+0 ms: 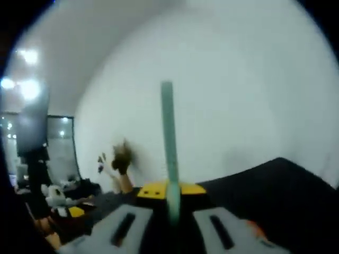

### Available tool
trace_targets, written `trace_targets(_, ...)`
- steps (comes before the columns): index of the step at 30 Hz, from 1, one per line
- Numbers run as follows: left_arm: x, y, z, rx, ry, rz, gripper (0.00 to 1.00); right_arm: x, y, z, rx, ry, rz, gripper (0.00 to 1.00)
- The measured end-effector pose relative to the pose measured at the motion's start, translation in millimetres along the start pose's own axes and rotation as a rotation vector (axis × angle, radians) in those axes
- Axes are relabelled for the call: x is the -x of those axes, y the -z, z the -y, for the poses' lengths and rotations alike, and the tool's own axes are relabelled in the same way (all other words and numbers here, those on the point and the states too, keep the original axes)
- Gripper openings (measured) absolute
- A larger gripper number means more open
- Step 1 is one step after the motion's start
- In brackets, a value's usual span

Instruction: Pick up the broom and sweep the trash on the tabletop into the dustpan.

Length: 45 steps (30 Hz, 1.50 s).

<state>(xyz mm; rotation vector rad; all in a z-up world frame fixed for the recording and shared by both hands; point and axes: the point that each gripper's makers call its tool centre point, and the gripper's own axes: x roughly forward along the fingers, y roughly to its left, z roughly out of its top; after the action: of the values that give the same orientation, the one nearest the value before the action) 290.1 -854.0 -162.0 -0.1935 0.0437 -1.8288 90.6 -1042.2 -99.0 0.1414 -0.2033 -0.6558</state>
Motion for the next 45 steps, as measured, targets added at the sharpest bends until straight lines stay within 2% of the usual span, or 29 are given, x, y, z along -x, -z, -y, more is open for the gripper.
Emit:
trace_targets(2, -8.1, 1.7, 6.6, 0.006, 0.023, -0.003, 0.38, -1.2, -0.8, -0.4, 0.048, 0.003, -0.008, 0.04)
trace_targets(6, -27.5, 12.2, 28.4, -0.008, 0.096, -0.041, 0.38, -4.7, -3.7, -1.8, 0.076, -0.005, -0.018, 0.04)
trace_targets(11, -56.9, 30.0, 58.5, -0.082, 0.180, -0.112, 0.41, -14.4, 1.0, 5.6, 0.060, -0.010, -0.043, 0.04)
trace_targets(14, -71.4, 33.3, 68.5, -0.059, 0.216, -0.117, 0.41, -24.5, 8.3, 17.5, 0.050, -0.007, -0.076, 0.04)
trace_targets(16, -78.5, 33.9, 72.7, -0.042, 0.229, -0.117, 0.40, -22.5, 13.7, 18.1, 0.044, -0.007, -0.084, 0.04)
trace_targets(19, -87.3, 42.7, 82.1, -0.075, 0.259, -0.149, 0.40, -19.5, 13.8, 18.1, 0.034, -0.016, -0.076, 0.04)
trace_targets(20, -89.7, 48.4, 85.2, -0.112, 0.274, -0.175, 0.40, -18.1, 13.4, 18.3, 0.046, -0.011, -0.071, 0.04)
trace_targets(22, -95.7, 53.8, 89.7, -0.144, 0.283, -0.189, 0.40, -14.7, 10.7, 19.7, 0.091, 0.011, -0.049, 0.04)
trace_targets(27, -111.4, 62.3, 108.9, -0.132, 0.342, -0.202, 0.41, -7.0, 9.8, 13.4, 0.142, 0.035, 0.000, 0.04)
trace_targets(29, -115.9, 64.1, 116.5, -0.144, 0.362, -0.204, 0.41, -4.0, 5.4, 12.9, 0.133, 0.035, 0.029, 0.04)
trace_targets(33, -123.9, 68.7, 125.6, -0.180, 0.402, -0.245, 0.44, 4.2, 7.8, 12.3, 0.110, 0.049, 0.043, 0.04)
trace_targets(37, -126.6, 78.9, 128.7, -0.207, 0.447, -0.319, 0.45, 9.0, 9.3, 17.5, 0.081, 0.056, 0.051, 0.04)
trace_targets(42, -129.5, 93.3, 145.4, -0.237, 0.527, -0.386, 0.47, 13.0, 8.9, 18.6, 0.061, 0.057, 0.067, 0.04)
trace_targets(45, -133.4, 97.7, 153.4, -0.210, 0.573, -0.422, 0.48, 14.8, 10.6, 18.3, 0.062, 0.062, 0.068, 0.04)
